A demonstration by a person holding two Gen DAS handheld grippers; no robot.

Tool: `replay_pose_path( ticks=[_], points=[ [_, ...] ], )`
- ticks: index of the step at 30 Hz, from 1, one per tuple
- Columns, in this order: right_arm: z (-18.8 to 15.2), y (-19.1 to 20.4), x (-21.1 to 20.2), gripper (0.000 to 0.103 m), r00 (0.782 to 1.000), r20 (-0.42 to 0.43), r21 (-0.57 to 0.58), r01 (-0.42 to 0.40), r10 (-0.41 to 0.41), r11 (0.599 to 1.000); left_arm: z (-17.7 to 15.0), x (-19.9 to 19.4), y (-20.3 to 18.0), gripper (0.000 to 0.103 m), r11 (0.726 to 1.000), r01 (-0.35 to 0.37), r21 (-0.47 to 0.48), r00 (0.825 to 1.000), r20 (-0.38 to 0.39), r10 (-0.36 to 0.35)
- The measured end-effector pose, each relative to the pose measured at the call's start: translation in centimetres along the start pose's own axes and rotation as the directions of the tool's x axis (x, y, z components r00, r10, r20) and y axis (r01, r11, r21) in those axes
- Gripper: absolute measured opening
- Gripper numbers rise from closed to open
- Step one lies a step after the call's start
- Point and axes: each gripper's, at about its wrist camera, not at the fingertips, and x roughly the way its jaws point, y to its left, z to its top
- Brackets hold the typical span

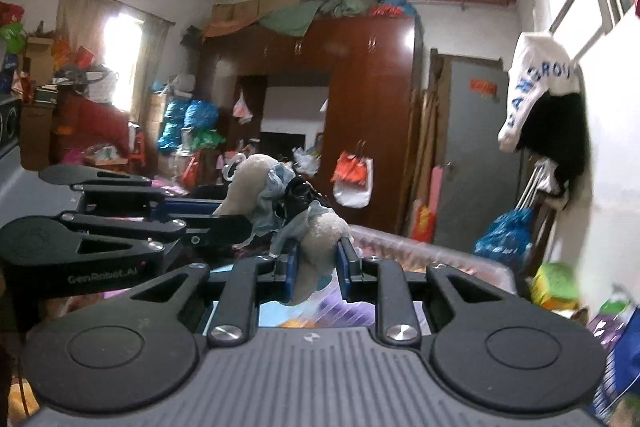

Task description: Organize objects

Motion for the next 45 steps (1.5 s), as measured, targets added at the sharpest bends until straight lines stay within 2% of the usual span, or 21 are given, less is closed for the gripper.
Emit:
replay_pose_path(
  ticks=[7,9,16,22,24,26,27,28,29,30,31,32,35,38,41,43,45],
  points=[
    [2.0,-3.1,3.5,0.023,0.999,-0.024,-0.002,0.048,-0.048,0.999,2.5,6.4,0.7,0.018,1.0,0.016,-0.01,0.999,-0.041,-0.016],
    [1.9,-4.0,4.4,0.02,0.998,-0.044,0.003,0.05,-0.05,0.999,2.5,8.4,1.1,0.018,1.0,0.019,-0.022,0.998,-0.06,-0.02],
    [0.1,-6.9,9.1,0.02,0.988,-0.15,0.038,0.046,-0.039,0.998,0.5,14.0,3.3,0.018,0.995,0.018,-0.096,0.987,-0.157,-0.033],
    [-1.8,-8.1,11.6,0.02,0.976,-0.212,0.058,0.056,-0.042,0.997,-1.3,17.8,3.3,0.018,0.995,-0.011,-0.099,0.968,-0.249,-0.014],
    [-2.1,-8.6,11.7,0.02,0.973,-0.224,0.057,0.063,-0.049,0.996,-1.5,18.3,2.6,0.018,0.997,-0.03,-0.066,0.964,-0.267,0.012],
    [-2.7,-9.2,12.0,0.028,0.962,-0.267,0.069,0.071,-0.05,0.995,-1.9,18.7,1.6,0.022,0.998,-0.066,0.007,0.954,-0.292,0.065],
    [-2.9,-9.6,11.8,0.032,0.959,-0.277,0.084,0.078,-0.052,0.993,-2.1,18.7,1.0,0.031,0.994,-0.09,0.054,0.948,-0.3,0.103],
    [-3.0,-9.8,11.2,0.045,0.959,-0.277,0.097,0.092,-0.061,0.991,-2.2,18.5,0.7,0.046,0.988,-0.123,0.09,0.945,-0.294,0.144],
    [-3.2,-10.2,10.2,0.061,0.962,-0.263,0.113,0.104,-0.071,0.988,-2.4,17.9,0.3,0.053,0.981,-0.157,0.118,0.942,-0.28,0.184],
    [-3.4,-10.5,8.8,0.069,0.968,-0.238,0.131,0.109,-0.076,0.985,-2.5,16.8,0.1,0.065,0.976,-0.178,0.124,0.944,-0.257,0.205],
    [-3.7,-10.7,7.3,0.09,0.975,-0.208,0.15,0.111,-0.078,0.982,-2.4,15.6,0.1,0.069,0.978,-0.18,0.106,0.949,-0.242,0.201],
    [-4.1,-10.9,5.6,0.102,0.981,-0.18,0.168,0.108,-0.077,0.98,-2.4,14.1,0.2,0.07,0.982,-0.171,0.077,0.956,-0.229,0.185],
    [-5.8,-10.8,1.1,0.103,0.986,-0.159,0.182,0.073,-0.044,0.981,-2.6,9.8,0.2,0.083,0.987,-0.156,0.031,0.965,-0.209,0.159],
    [-8.8,-9.7,-2.3,0.103,0.98,-0.198,0.183,0.033,0.004,0.983,-3.7,6.1,-0.3,0.085,0.989,-0.148,0.008,0.969,-0.198,0.147],
    [-11.1,-9.4,-2.4,0.103,0.962,-0.259,0.268,-0.017,0.089,0.963,-5.0,4.1,-0.5,0.085,0.991,-0.121,-0.06,0.967,-0.232,0.104],
    [-12.0,-9.5,-1.8,0.103,0.945,-0.288,0.345,-0.05,0.157,0.937,-5.8,4.4,-0.5,0.085,0.99,-0.092,-0.109,0.963,-0.261,0.061],
    [-12.2,-9.6,-1.0,0.102,0.941,-0.292,0.356,-0.058,0.17,0.933,-6.4,4.9,-0.4,0.085,0.987,-0.094,-0.128,0.957,-0.284,0.054]
  ],
)
